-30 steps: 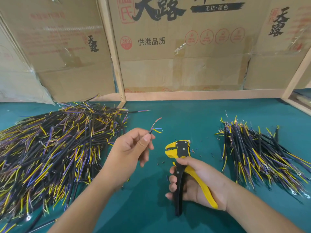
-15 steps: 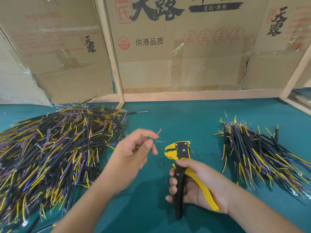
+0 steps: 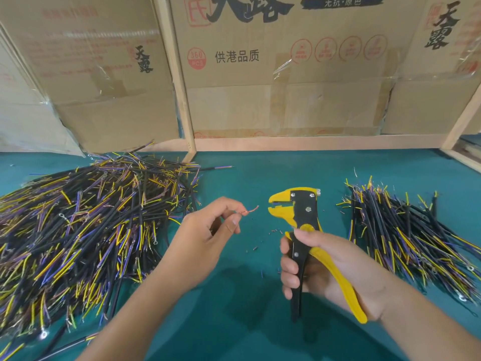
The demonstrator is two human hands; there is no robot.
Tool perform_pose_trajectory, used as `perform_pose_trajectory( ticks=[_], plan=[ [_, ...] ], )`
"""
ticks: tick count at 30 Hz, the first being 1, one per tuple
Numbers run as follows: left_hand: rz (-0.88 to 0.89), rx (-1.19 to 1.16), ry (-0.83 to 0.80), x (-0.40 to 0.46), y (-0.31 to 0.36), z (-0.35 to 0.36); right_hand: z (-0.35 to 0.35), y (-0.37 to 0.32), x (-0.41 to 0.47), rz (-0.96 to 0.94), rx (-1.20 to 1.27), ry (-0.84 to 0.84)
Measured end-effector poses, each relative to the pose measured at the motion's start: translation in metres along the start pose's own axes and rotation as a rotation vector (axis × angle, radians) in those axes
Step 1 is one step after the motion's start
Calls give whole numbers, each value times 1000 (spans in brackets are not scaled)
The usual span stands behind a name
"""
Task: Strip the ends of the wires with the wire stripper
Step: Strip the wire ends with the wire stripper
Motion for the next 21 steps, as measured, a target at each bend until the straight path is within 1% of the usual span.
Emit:
perform_pose_trajectory(
  ticks=[5,11,21],
  plan=[
    [53,54,-13,-1,3,2,12,0,-9,-26,-123,23],
    [163,182,1,-2,10,2,21,-3,-17,-39,-160,61],
    [193,219,-11,-4,13,5,34,-2,-24,-31,-204,42]
  ],
)
Point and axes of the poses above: each hand's wrist, its own x-axis towards the middle knuckle, its own z-axis out of the palm, y = z × x, the point moved 8 cm from there along x, towards the middle knuckle, and after that the axes turned 13 degrees about y, right-handed, at the moved point
